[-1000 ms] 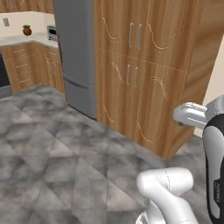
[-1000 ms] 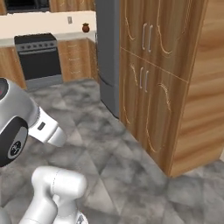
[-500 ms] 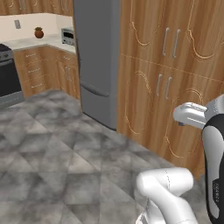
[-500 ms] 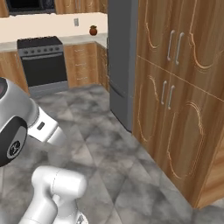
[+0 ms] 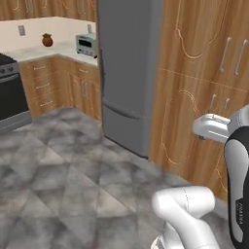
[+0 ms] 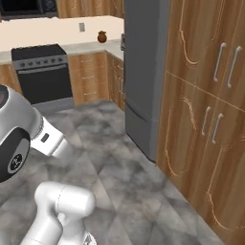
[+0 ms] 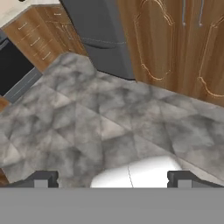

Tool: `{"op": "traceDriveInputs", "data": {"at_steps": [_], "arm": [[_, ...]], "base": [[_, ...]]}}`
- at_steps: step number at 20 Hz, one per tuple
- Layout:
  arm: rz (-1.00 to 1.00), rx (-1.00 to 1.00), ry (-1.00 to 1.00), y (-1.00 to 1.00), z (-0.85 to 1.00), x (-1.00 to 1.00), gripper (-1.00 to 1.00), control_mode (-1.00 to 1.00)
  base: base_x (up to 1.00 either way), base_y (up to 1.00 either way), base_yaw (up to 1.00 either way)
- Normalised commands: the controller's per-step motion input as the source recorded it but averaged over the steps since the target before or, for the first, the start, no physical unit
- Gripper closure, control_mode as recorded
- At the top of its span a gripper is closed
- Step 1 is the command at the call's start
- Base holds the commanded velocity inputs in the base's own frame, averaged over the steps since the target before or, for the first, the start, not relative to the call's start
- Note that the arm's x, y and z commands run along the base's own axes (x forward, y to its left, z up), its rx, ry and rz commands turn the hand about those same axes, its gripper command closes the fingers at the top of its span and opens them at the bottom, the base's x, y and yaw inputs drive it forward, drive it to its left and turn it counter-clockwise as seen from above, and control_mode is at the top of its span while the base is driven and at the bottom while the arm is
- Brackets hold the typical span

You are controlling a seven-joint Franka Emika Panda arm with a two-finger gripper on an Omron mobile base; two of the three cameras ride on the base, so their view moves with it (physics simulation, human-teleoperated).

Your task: Take the fork and place it on the left side of the plate. Then take the spoon and place it on the right side of the plate. Make sure they're directly next to the plate.

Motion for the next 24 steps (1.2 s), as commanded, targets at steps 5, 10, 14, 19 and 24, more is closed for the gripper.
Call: {"op": "traceDriveInputs", "data": {"at_steps": [5,10,14,19,24], "arm": [[0.00,0.00,0.00,0.00,0.00,0.00,-1.00,1.00],[0.00,0.00,0.00,0.00,0.00,0.00,-1.00,1.00],[0.00,0.00,0.00,0.00,0.00,0.00,-1.00,1.00],[0.00,0.00,0.00,0.00,0.00,0.00,-1.00,1.00],[0.00,0.00,0.00,0.00,0.00,0.00,-1.00,1.00]], "base": [[1.00,0.79,-0.15],[1.00,0.84,-0.15],[1.00,0.81,-0.14],[1.00,0.75,-0.13],[1.00,0.70,-0.11]]}}
